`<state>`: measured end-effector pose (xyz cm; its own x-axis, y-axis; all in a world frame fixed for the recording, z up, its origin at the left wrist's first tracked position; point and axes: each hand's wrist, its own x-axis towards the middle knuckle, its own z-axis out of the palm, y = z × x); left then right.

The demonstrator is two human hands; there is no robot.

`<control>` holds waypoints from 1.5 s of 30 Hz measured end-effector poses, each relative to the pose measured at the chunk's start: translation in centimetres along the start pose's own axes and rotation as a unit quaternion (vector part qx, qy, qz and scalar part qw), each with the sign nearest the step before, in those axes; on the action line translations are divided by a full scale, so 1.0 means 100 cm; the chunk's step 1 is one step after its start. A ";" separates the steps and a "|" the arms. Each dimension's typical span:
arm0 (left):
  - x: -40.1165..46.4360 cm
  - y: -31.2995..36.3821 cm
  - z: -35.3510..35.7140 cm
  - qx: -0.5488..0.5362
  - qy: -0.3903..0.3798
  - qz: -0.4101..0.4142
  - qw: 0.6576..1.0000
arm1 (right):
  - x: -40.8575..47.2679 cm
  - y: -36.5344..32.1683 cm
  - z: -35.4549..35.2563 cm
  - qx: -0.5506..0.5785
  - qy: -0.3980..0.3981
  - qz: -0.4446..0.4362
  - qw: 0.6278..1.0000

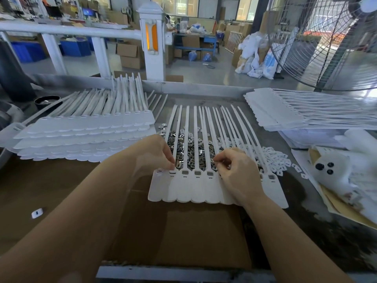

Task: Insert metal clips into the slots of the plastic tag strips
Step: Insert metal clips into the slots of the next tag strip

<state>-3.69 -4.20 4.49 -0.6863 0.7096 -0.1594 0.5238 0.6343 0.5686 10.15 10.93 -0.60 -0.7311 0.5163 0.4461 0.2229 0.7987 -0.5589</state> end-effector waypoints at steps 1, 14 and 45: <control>0.000 0.001 0.000 0.002 -0.003 0.000 1.000 | 0.000 0.000 0.000 0.000 0.000 0.000 1.000; 0.004 0.000 -0.001 -0.050 -0.028 -0.038 0.998 | 0.000 0.000 0.001 0.009 0.004 0.001 1.000; 0.000 0.013 0.035 -0.027 0.147 0.082 0.985 | 0.006 0.000 -0.003 0.006 -0.038 0.028 0.999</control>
<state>-1.25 -2.29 2.37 -0.7152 0.6767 0.1749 0.6181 0.4955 0.6103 9.90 11.40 -0.11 -0.7649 0.5350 0.3587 0.2586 0.7652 -0.5896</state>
